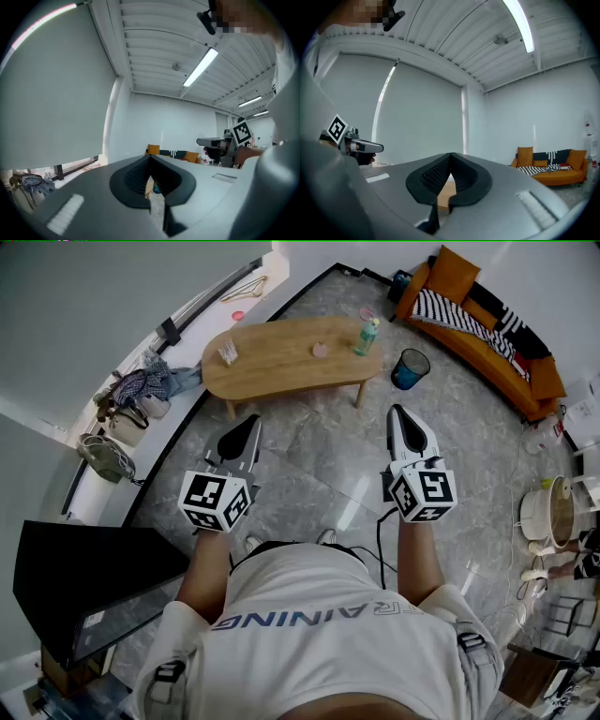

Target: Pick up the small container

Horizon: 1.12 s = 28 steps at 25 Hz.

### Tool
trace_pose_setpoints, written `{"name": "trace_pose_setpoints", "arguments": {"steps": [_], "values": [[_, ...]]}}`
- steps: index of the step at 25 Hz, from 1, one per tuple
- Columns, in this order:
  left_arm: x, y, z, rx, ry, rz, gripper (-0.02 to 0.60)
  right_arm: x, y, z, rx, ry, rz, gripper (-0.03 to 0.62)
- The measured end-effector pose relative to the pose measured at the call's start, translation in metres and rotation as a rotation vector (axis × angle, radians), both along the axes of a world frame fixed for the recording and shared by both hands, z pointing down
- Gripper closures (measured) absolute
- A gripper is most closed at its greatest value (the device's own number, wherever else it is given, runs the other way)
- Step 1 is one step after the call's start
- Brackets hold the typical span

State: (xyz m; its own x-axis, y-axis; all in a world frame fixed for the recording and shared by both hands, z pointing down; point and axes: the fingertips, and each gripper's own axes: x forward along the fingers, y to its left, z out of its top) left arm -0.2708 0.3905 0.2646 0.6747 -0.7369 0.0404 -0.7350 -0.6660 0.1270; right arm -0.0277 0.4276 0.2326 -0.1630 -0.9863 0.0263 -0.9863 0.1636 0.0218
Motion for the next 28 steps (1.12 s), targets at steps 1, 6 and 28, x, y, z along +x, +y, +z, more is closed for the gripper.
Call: {"name": "trace_pose_setpoints", "arguments": {"steps": [1, 6, 28], "values": [[-0.002, -0.001, 0.000, 0.000, 0.000, 0.001, 0.580, -0.002, 0.000, 0.001, 0.000, -0.002, 0.001, 0.579], [-0.006, -0.001, 0.000, 0.002, -0.004, 0.006, 0.580, -0.006, 0.000, 0.002, -0.002, -0.006, 0.003, 0.579], [0.037, -0.004, 0.000, 0.004, -0.035, 0.025, 0.580, 0.045, 0.005, 0.010, 0.036, -0.120, 0.034, 0.578]]}}
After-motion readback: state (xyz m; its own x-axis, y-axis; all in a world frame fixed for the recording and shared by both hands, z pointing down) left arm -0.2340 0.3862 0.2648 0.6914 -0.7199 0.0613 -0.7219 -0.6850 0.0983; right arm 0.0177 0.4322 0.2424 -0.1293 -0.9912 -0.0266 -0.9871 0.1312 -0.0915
